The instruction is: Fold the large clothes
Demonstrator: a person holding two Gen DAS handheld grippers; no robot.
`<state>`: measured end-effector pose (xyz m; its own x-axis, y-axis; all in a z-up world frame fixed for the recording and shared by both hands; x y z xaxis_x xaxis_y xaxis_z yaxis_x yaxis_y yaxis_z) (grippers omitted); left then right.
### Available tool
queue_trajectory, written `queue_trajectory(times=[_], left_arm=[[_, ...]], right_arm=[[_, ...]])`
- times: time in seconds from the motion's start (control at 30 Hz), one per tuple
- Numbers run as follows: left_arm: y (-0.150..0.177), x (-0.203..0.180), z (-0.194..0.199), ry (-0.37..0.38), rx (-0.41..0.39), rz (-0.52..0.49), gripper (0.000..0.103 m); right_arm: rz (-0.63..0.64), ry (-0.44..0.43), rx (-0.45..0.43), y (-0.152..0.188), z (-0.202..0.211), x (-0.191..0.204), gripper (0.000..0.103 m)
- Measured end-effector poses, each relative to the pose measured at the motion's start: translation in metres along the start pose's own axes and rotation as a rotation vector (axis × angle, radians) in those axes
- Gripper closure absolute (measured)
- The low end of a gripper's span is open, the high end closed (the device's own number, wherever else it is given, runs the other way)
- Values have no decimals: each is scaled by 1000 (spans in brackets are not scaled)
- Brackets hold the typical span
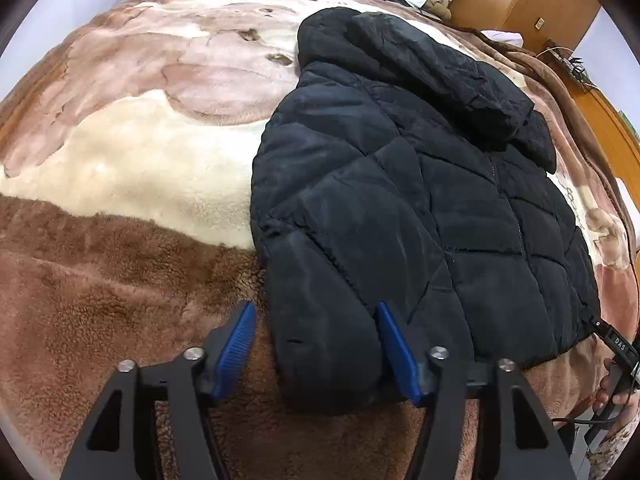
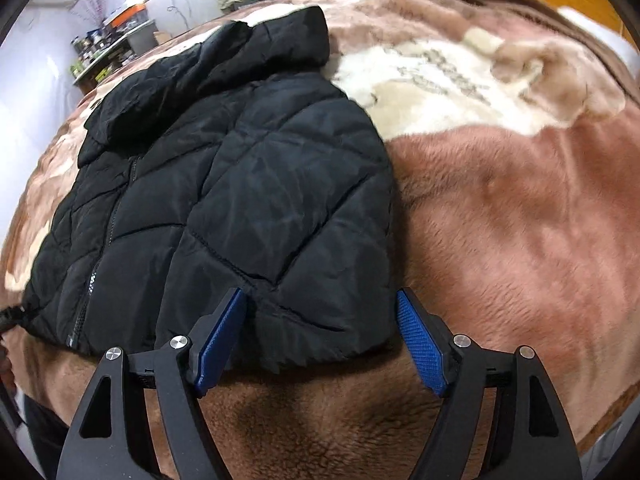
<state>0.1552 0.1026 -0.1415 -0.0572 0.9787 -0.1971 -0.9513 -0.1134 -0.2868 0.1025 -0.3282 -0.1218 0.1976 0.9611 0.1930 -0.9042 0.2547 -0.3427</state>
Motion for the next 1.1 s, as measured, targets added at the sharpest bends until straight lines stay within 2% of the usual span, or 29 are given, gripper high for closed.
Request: queue_trajectory(times=[0.03, 0.1, 0.23, 0.33, 0.43, 0.77, 1.1], left_arm=[[1, -2, 0, 5, 3, -9, 55], [1, -7, 2, -10, -4, -28, 59], [1, -11, 10, -4, -28, -31, 75], [2, -13, 21, 14, -57, -31, 79], [2, -13, 35, 43, -82, -11, 82], [13, -13, 85, 98, -129, -36, 83], [60, -10, 127, 106, -116, -68, 83]], right_arm=[[-6, -3, 3, 1, 0, 0, 33], [-3, 11, 4, 1, 1, 2, 39], [-4, -12, -4, 1, 8, 3, 62], [15, -27, -34, 1, 18, 7, 76], [14, -52, -64, 0, 30, 9, 85], [46, -98, -154, 8, 83, 17, 90], [29, -142, -190, 43, 128, 13, 90]])
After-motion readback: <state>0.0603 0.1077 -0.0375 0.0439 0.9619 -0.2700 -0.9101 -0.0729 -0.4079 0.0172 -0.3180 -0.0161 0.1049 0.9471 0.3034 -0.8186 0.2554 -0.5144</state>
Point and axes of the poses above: each gripper's, at about its wrist camera, not at the fingertips, and z roughly against the way its jaws point, x to its left, y to its underside, the point moved 3 cm from there along -z, roughly the way its jaws point, and after that the axes turned 5 degrees about x, right-handed, at the moved point
